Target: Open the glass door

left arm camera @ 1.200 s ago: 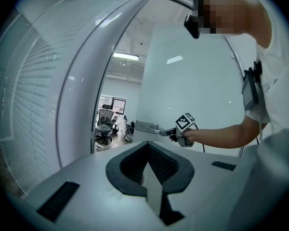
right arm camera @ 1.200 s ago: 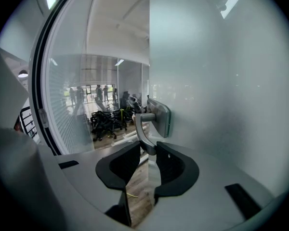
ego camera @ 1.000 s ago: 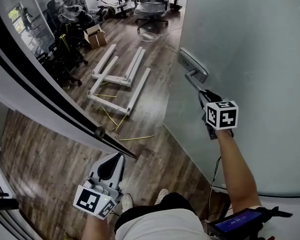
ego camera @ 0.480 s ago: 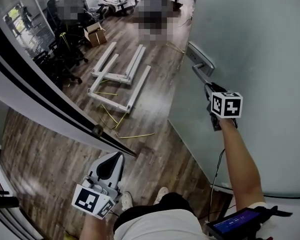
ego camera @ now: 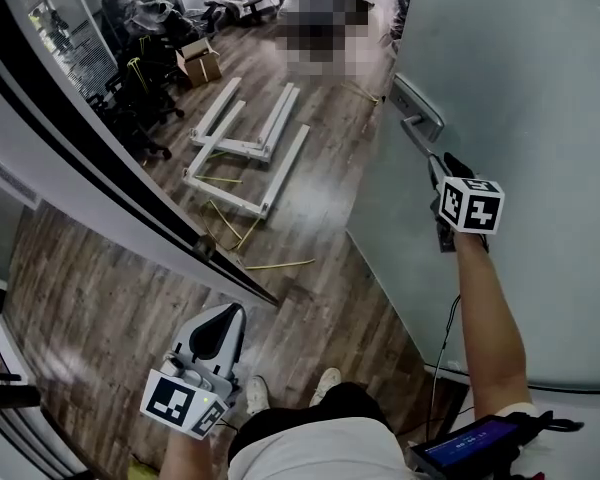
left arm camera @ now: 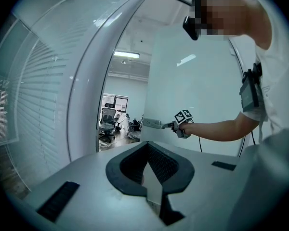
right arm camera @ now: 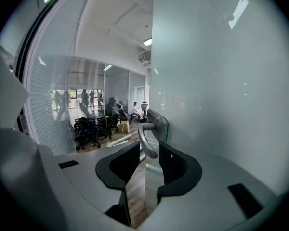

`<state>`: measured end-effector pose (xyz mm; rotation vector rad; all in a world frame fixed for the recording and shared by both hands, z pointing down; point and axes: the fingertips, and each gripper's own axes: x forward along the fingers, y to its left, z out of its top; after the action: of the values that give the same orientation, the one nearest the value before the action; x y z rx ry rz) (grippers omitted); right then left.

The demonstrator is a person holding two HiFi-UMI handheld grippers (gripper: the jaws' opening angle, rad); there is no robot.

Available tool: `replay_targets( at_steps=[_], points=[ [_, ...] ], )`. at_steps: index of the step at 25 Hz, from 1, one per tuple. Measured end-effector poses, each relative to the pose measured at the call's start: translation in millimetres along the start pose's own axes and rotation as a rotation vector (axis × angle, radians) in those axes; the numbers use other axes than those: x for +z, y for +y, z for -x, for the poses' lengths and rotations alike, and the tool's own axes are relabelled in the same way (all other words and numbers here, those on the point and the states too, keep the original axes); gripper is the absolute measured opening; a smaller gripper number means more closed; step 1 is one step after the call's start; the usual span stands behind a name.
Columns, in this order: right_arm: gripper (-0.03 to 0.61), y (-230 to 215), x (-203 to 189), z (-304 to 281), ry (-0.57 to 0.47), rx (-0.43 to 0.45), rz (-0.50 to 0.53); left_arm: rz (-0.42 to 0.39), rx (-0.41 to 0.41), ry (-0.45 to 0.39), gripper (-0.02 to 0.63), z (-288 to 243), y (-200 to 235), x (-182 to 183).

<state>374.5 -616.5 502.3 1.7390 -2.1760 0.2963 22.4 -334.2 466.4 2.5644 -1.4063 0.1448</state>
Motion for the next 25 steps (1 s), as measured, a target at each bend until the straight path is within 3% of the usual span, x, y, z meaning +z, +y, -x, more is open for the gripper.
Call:
replay_targets(
  at_steps=[7,9,11,18,25],
  points=[
    [0.104,40.9,41.4,74.6,-0.208,0.071,0.027,-0.006,-0.050,-0.024,0.002,6.2,-4.3,7.2],
    [0.049,56.4,53.1,102.9,-0.269,0.074,0.045,-0.015,-0.073,-0.031,0.002,10.1,-5.8,11.3],
    [0.034,70.9,62.8,130.2,-0.316,0.068,0.051,-0.039,-0.090,-0.032,0.002,14.6,-5.7,15.0],
    [0.003,137.3,79.8,220.6,-0.406,0.024,0.022,-0.076,-0.193,-0.059,0.002,50.4,5.0,24.2],
    [0.003,221.0,57.9,302.2,-0.441,-0.028,0.008,-0.109,-0.303,-0.083,0.002,103.2,21.0,17.9]
  ],
)
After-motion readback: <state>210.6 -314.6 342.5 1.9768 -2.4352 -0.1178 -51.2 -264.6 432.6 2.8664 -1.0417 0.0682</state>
